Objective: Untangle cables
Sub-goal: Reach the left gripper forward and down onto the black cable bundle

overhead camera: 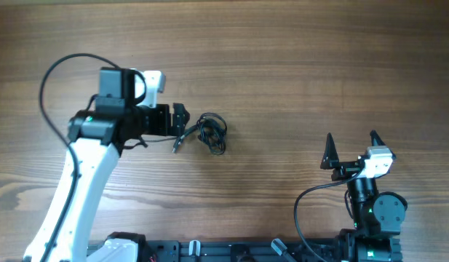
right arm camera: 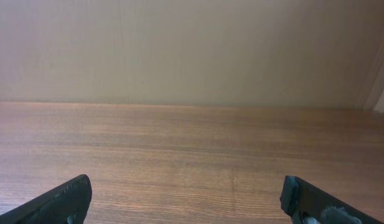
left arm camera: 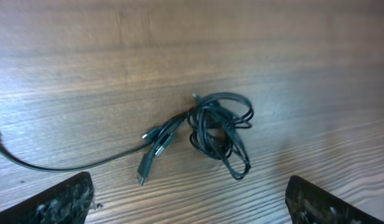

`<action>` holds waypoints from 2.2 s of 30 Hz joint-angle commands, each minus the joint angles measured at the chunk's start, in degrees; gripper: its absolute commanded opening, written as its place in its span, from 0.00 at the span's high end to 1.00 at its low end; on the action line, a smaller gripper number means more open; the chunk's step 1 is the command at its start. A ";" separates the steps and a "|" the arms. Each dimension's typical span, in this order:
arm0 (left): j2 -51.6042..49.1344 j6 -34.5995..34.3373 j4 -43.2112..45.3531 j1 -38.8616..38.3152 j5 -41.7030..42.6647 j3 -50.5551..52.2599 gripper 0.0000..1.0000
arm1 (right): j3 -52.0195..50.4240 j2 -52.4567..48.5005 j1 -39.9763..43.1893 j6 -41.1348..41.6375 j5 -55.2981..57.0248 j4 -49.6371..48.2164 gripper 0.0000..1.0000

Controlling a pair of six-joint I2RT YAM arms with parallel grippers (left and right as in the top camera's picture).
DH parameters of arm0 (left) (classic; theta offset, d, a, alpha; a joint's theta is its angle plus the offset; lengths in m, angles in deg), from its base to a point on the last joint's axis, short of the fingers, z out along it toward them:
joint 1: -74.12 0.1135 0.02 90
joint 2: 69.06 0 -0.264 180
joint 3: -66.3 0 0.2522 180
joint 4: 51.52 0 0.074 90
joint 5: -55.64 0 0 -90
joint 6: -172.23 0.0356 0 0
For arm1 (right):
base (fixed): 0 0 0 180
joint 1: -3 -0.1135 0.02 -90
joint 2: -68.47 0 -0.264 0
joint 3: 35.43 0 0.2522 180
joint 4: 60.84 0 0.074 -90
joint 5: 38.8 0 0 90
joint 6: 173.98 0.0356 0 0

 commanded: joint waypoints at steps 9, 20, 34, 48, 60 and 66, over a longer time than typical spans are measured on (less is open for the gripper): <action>-6.05 1.68 4.98 -3.02 -4.20 -1.25 0.00 | -0.04 0.46 -0.28 -1.03 0.98 -0.28 0.00; -7.23 1.31 4.33 -5.99 -4.26 -1.18 0.00 | -0.04 0.46 -0.28 -1.03 0.98 -0.28 0.00; -13.33 1.31 10.47 -12.94 -9.42 -1.18 0.00 | -0.04 0.46 -0.28 -1.03 1.01 -0.28 0.00; -21.84 8.07 13.70 -13.60 -11.72 -1.18 0.00 | -0.04 0.46 -0.28 -1.01 0.98 -0.28 0.00; -25.09 22.73 15.80 -13.64 -7.82 -1.18 0.00 | -0.04 0.46 -0.28 -1.03 0.98 -0.28 0.00; -25.81 28.72 18.14 -13.64 -5.46 -1.18 0.10 | -0.04 0.46 -0.28 -1.03 0.98 -0.28 0.00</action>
